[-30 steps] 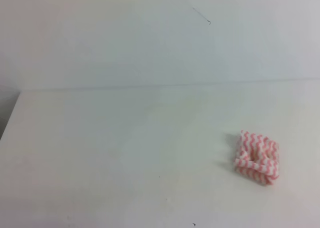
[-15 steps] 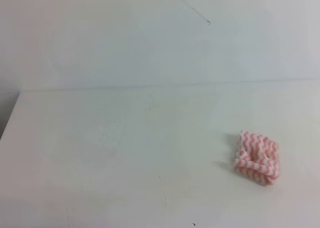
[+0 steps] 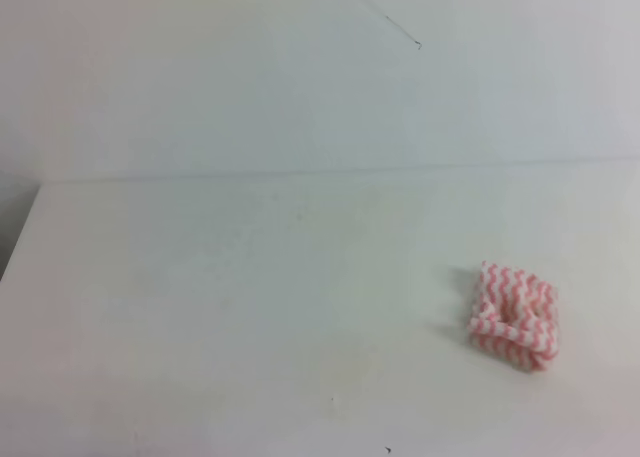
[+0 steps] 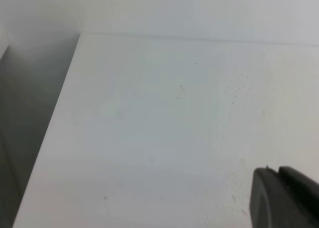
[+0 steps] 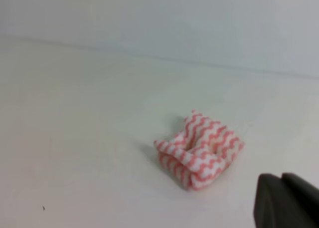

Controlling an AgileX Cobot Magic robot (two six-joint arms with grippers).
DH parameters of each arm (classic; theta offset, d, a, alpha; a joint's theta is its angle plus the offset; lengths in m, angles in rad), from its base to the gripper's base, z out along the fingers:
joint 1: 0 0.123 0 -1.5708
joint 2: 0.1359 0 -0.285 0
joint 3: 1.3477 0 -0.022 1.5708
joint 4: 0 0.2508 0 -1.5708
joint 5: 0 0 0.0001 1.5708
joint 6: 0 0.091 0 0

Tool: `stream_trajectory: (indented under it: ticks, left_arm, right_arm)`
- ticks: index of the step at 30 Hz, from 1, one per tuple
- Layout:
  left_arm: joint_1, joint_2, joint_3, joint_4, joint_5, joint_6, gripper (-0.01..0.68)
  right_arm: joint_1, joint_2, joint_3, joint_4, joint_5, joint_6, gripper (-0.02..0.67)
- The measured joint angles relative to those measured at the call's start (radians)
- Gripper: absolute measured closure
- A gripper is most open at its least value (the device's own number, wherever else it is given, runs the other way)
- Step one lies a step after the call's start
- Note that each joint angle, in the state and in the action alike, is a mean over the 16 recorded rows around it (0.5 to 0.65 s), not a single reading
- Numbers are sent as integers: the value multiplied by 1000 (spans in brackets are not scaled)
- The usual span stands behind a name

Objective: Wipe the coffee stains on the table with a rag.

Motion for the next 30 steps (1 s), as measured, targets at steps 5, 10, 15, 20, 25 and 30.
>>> stream_trajectory:
  ticks: [5,10,15,20,25,30]
  left_arm:
    - [0,2,0,0,1,0,674]
    - [0,0,0,0,1,0,674]
    - [0,-2,-6,0,3,0,674]
    - [0,-3,-6,0,3,-1,674]
    - [0,-3,-3,0,2,-1,674]
    - [0,-3,0,0,2,-1,674]
  right_arm:
    - [-1,-2,28,0,11,0,651]
    - [-27,-6,52,0,22,0,651]
    - [-103,-41,78,1,32,0,651]
    - [-215,-97,100,2,45,0,651]
    - [-323,-149,112,2,56,0,651]
    - [-382,-179,133,2,54,0,651]
